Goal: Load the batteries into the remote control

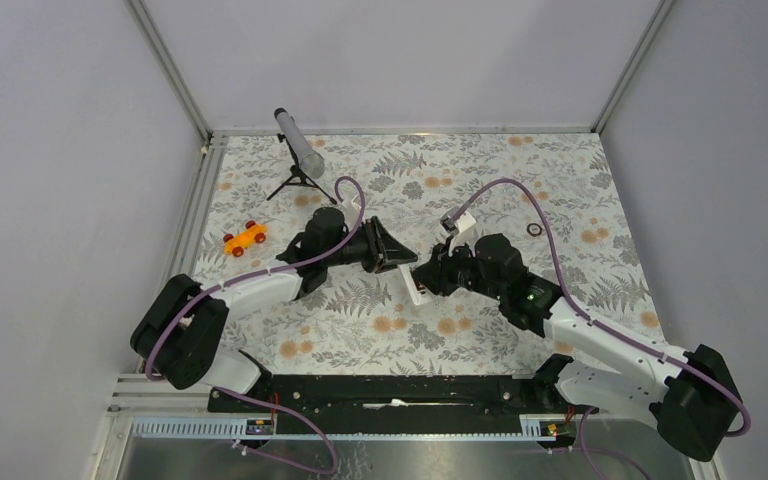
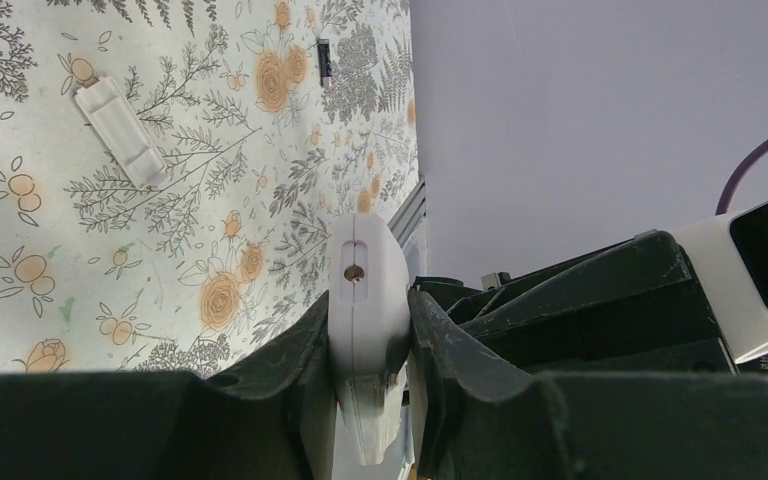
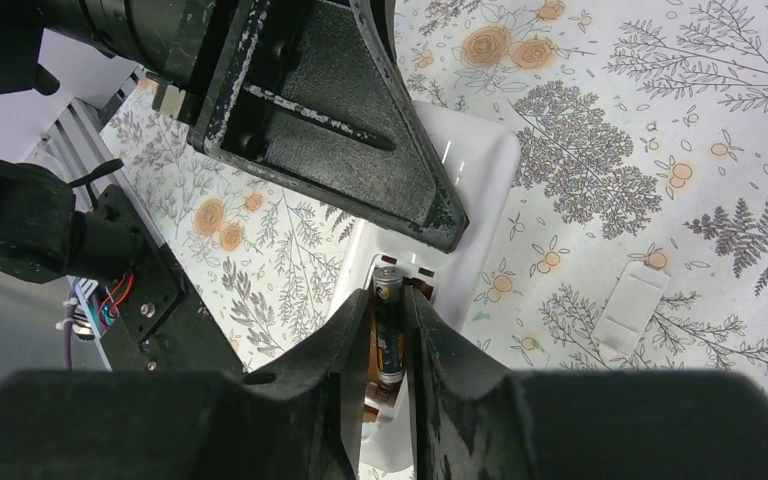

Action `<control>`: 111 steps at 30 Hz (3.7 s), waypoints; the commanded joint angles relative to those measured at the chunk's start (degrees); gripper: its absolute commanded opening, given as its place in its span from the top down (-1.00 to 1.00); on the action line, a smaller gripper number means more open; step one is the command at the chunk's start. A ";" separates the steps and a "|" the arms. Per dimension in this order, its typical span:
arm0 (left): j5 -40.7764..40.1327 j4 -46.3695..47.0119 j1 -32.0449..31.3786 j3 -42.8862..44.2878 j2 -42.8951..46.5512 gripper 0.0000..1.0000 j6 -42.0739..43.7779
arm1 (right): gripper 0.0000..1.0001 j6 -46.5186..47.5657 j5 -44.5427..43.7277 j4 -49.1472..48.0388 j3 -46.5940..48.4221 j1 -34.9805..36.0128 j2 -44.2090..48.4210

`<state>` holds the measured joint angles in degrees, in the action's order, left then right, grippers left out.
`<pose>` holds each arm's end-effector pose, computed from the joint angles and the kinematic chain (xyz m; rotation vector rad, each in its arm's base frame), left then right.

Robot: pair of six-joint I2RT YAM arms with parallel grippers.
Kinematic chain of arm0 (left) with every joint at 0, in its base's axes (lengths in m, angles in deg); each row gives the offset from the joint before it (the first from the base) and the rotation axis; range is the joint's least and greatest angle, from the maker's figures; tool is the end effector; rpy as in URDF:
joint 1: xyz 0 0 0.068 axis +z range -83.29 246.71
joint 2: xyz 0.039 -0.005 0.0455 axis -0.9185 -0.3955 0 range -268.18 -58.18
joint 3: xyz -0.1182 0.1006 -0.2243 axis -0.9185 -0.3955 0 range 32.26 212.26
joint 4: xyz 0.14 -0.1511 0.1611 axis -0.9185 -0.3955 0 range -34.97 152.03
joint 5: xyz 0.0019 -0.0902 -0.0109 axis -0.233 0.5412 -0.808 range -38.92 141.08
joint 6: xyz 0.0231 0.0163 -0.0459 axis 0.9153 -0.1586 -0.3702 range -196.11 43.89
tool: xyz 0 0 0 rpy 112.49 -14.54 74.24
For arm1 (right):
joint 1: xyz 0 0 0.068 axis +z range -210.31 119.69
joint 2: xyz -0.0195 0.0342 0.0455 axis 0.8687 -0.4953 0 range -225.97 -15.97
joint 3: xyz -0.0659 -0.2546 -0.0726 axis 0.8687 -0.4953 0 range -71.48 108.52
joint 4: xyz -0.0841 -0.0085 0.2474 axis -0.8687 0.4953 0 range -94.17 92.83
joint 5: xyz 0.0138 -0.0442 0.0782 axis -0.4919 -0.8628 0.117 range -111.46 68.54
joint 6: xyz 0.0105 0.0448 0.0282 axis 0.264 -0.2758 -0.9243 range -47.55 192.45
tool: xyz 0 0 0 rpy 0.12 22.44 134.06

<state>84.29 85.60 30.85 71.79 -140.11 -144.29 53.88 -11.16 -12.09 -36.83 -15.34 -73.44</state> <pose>0.2338 -0.1930 0.2204 -0.1632 2.2707 -1.6646 0.1600 0.1689 0.2683 -0.5702 1.8461 0.9280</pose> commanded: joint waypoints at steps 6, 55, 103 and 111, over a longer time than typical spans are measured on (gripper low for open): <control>1.17 0.68 -0.12 3.20 0.54 1.00 2.31 | 0.45 0.36 0.45 2.37 2.85 0.38 0.17; 4.79 -3.62 2.37 2.33 8.45 1.00 8.55 | -0.96 -70.46 -4.21 -25.44 -14.81 0.21 4.02; 5.90 -1.82 2.52 3.07 10.37 1.00 6.86 | 0.00 -73.70 2.21 -33.83 -17.47 -1.05 -2.39; 7.48 1.12 4.01 2.25 10.12 1.00 1.46 | 0.07 -63.16 0.24 -30.53 -16.79 -1.09 0.90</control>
<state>90.89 80.35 33.71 72.90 -131.66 -140.53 -16.32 -10.50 -44.81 -54.23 -16.28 -74.62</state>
